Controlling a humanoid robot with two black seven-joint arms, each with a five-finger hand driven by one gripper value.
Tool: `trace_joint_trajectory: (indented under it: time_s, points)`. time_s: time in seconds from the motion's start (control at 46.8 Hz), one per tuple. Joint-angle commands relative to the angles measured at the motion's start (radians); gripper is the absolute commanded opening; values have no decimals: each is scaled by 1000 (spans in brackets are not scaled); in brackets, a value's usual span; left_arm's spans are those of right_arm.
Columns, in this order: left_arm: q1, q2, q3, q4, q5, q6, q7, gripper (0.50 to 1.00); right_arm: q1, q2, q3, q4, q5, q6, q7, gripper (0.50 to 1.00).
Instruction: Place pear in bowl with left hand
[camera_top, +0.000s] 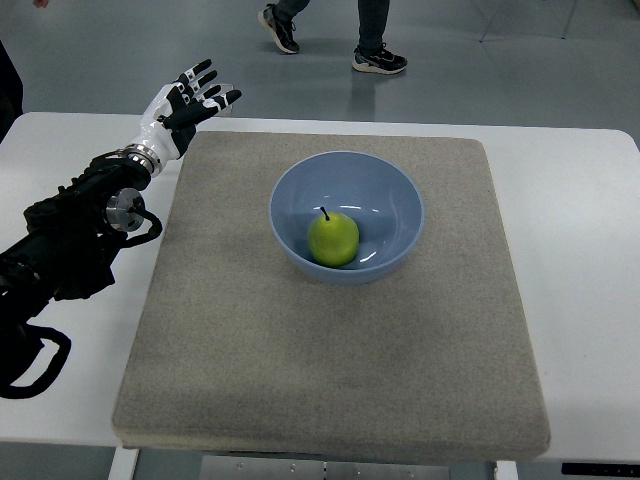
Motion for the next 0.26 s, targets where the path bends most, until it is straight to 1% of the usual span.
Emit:
trace_joint_trajectory:
  time_s: [0.0,0.235]
  points:
    - [2,3,2,1,3,0,1,964,-1,0,0,0,0,0,0,924]
    - [8,5,2,0,1,0,-1,964,-1,0,-3,15,1,2,0,924]
